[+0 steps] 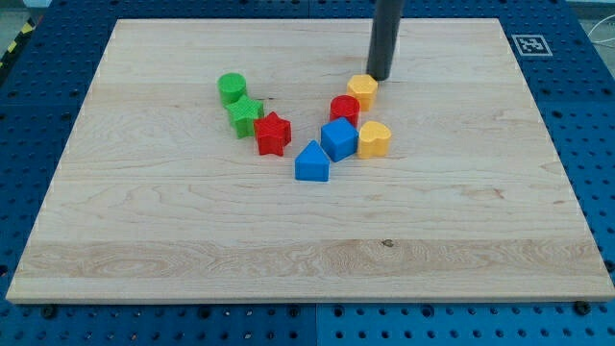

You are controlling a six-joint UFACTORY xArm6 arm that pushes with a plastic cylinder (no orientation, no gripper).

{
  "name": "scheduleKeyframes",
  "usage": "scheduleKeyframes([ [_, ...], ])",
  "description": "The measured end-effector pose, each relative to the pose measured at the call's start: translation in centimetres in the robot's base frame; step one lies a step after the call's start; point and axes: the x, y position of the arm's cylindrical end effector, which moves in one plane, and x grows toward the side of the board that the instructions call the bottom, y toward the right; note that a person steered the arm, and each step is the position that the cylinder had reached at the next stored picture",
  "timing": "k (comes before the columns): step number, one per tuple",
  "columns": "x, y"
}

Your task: Separate the yellow heart from the blue cube

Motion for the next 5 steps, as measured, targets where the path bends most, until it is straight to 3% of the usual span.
scheduleKeyframes([
  [2, 3.6, 3.1],
  [5, 6.7, 0.6],
])
